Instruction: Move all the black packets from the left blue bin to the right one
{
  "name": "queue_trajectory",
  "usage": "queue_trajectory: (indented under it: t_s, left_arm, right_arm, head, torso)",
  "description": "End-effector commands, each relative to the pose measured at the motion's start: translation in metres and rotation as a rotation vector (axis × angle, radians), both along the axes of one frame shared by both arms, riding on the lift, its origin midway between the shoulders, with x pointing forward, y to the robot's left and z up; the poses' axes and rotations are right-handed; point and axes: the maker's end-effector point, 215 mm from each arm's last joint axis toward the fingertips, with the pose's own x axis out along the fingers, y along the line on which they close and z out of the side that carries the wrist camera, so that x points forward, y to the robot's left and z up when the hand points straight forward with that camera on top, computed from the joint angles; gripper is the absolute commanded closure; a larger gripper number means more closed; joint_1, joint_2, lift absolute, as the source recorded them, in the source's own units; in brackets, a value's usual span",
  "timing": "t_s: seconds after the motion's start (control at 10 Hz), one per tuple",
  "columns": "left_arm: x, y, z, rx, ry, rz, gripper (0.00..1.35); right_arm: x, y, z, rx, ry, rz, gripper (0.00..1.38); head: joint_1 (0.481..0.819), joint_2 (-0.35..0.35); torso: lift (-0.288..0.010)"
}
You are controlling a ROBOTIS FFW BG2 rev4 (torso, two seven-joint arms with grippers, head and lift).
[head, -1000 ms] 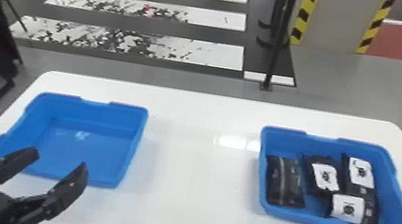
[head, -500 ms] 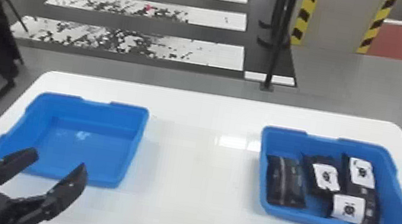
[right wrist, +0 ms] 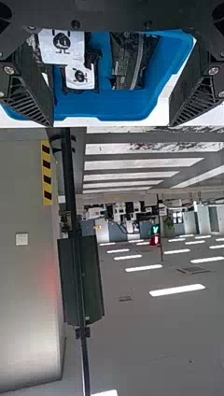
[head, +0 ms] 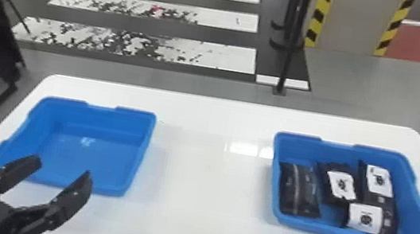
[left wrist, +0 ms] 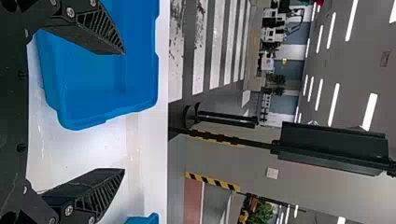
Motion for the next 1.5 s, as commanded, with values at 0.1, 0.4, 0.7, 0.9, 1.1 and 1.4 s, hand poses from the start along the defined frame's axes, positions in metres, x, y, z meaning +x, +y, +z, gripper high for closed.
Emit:
queue_trajectory:
  t_s: [0.1, 0.4, 0.7, 0.9, 1.1, 1.4]
  left_arm:
    - [-0.0001, 0.0001, 0.0, -0.002, 0.0, 0.002, 0.15]
    - [-0.0009, 0.001, -0.0008, 0.0, 0.002, 0.003, 0.15]
    - [-0.0011, 0.0005, -0.0011, -0.005, 0.004, 0.003, 0.15]
    - [-0.0011, 0.0007, -0.0013, -0.003, 0.004, 0.003, 0.15]
    - [-0.0013, 0.0008, -0.0023, -0.005, 0.006, 0.003, 0.15]
    - [-0.0012, 0.0, -0.0014, -0.009, 0.005, 0.002, 0.15]
  right_arm:
    - [0.0004, -0.0001, 0.0004, 0.001, -0.001, -0.001, 0.12]
    - [0.0004, 0.0007, 0.0005, 0.004, -0.002, 0.0, 0.12]
    - [0.0004, 0.0006, 0.0007, 0.006, -0.002, 0.0, 0.12]
    - [0.0011, 0.0014, 0.0016, 0.01, -0.004, 0.001, 0.12]
    - [0.0012, 0.0031, 0.0015, 0.013, -0.004, 0.003, 0.12]
    - [0.0024, 0.0052, 0.0022, 0.024, -0.008, 0.006, 0.12]
  head:
    - [0.695, 0.085]
    - [0.695, 0.086]
    - [0.695, 0.088]
    - [0.695, 0.088]
    - [0.695, 0.089]
    - [0.695, 0.094]
  torso:
    - [-0.154]
    - [-0.154]
    - [-0.154]
    - [-0.154]
    - [-0.154]
    - [-0.154]
